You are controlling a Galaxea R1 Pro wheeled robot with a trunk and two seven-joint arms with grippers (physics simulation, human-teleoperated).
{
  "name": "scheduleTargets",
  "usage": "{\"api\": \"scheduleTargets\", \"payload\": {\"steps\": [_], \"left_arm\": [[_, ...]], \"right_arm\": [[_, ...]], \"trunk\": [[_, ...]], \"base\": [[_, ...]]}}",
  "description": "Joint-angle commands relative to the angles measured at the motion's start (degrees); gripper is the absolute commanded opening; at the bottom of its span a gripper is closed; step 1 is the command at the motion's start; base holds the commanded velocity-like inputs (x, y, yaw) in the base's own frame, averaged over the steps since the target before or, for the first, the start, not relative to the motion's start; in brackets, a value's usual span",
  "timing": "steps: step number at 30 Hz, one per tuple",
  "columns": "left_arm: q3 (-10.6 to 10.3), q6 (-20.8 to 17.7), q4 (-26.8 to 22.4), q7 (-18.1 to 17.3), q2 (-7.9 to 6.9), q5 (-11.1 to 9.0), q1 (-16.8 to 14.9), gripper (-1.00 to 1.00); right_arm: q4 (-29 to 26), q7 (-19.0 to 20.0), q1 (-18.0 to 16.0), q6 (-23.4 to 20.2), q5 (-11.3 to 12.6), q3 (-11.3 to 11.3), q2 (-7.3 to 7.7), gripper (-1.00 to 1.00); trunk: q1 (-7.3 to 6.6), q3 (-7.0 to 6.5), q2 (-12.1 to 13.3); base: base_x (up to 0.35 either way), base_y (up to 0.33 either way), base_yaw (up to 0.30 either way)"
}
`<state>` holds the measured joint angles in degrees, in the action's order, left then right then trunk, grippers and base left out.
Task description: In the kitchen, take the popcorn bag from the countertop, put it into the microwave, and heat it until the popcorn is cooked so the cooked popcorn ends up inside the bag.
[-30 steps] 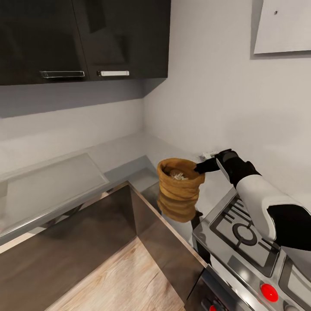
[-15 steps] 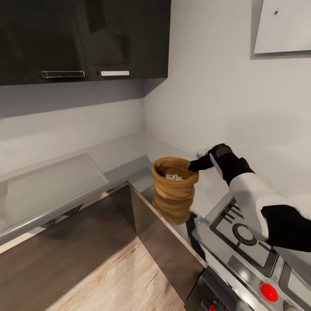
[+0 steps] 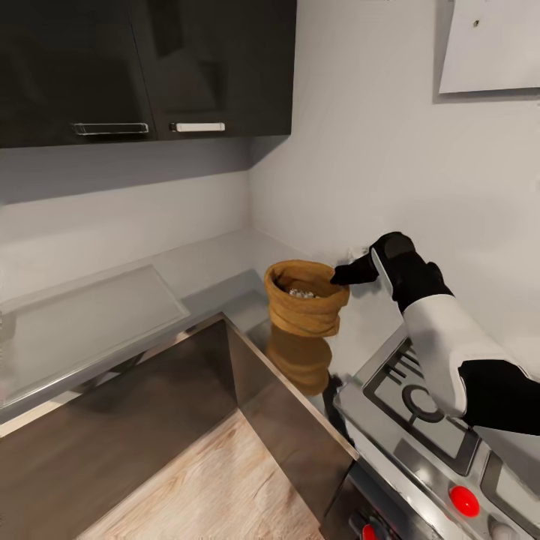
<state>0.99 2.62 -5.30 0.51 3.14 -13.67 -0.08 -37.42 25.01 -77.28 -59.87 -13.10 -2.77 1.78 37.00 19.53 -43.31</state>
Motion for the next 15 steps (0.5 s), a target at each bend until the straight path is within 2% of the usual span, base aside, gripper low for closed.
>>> {"api": "scheduleTargets", "payload": {"steps": [1, 6, 15], "left_arm": [[0.1, 0.1, 0.0, 0.1, 0.05, -0.2, 0.0, 1.00], [0.2, 0.1, 0.0, 0.1, 0.14, -0.2, 0.0, 1.00], [0.2, 0.1, 0.0, 0.1, 0.15, -0.2, 0.0, 1.00]], "right_arm": [[-0.1, 0.5, 0.0, -0.1, -0.5, -0.2, 0.08, -1.00], [-0.2, 0.5, -0.1, -0.1, -0.5, -0.2, 0.21, -1.00], [-0.7, 0.4, 0.0, -0.1, -0.6, 0.1, 0.12, -1.00]], "trunk": [[-0.02, 0.07, -0.1], [-0.02, 0.07, -0.1], [-0.02, 0.07, -0.1]], "base": [[-0.283, 0.039, 0.000], [-0.320, 0.112, 0.000], [-0.292, 0.193, 0.000]]}}
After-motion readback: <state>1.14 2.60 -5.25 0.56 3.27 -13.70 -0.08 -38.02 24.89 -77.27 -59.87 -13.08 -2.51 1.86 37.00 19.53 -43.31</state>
